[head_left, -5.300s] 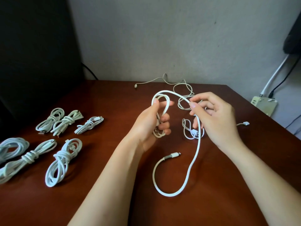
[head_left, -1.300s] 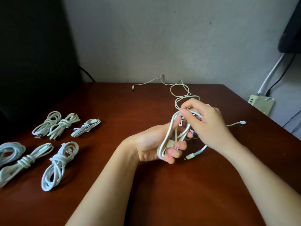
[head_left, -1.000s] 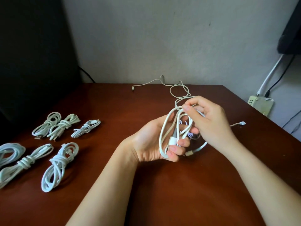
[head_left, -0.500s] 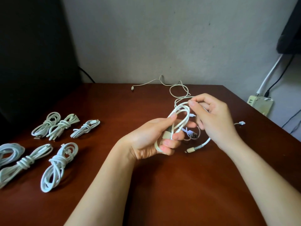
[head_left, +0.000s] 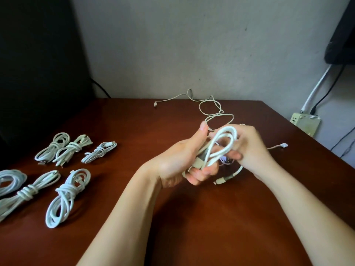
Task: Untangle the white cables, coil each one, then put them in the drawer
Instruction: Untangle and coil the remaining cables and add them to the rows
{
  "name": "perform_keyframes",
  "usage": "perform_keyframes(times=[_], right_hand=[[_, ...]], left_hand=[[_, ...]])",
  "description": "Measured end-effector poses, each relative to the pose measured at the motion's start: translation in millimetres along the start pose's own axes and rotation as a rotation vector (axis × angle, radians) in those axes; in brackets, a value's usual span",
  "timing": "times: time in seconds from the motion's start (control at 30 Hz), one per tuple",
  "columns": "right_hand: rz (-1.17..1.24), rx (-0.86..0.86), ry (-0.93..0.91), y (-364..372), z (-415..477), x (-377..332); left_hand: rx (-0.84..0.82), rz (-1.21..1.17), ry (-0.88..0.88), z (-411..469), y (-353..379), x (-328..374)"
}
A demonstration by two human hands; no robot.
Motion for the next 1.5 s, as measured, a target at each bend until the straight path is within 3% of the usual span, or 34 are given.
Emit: perform_keyframes(times=[0.2,0.37,0.5,0.63,0.73,0.87,1.03,1.13,1.23,1.33,1.5], right_hand=[[-0.318,0.135,-0.179,-2.2,-2.4,-5.4],[-0.466,0.207,-0.542,0.5,-10.6,-21.6],[-0.535,0.15,-0.64,6.6,-15.8,-25.3],[-0.819,0.136,-0.73,17.2,-22.1,-29.6],[-0.888,0.067,-0.8,26.7,-27.3,-31.6],[-0.893,-0.045,-0.916,36.8,-35.6,-36.8],[-0.885,-0.015,-1.031,35.7,-39.9,-43.5],[-0.837,0.04,-1.081,32.3,-40.3,-45.9],[-0.781,0.109,-1.084,22.7,-35.9,-46.7],[-0.702,0.165,-0.984,7.6,-24.5,-37.6],[-0.474,0.162,-0.706,-7.1,-9.0,-21.7]], left_hand=[[0.348,-0.12,0.126,-1.0,-21.9,7.5],[0.636,-0.242,0.189,-4.8,-38.3,4.1],[0.761,-0.34,0.204,-5.1,-46.9,-0.5],[0.874,-0.385,0.251,-7.2,-50.4,-2.2],[0.911,-0.359,0.273,-6.6,-52.7,-3.4],[0.992,-0.217,0.187,-6.7,-55.5,-8.2],[1.141,0.458,0.119,-11.3,-52.2,-0.7],[1.071,0.776,0.115,-9.6,-40.2,4.0],[0.834,1.007,0.047,-1.1,-33.5,-0.7],[0.676,1.052,0.054,6.2,-28.6,-3.1],[0.566,0.862,0.212,7.0,-16.0,-0.5]])
Point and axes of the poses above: each hand's wrist, its own z-axis towards the middle knuckle, its own y-axis out of the palm, x = y × z, the point moved 4 cm from there along z, towards the middle knuckle, and after that the axes turned 1 degree about -y, right-handed, at the moved point
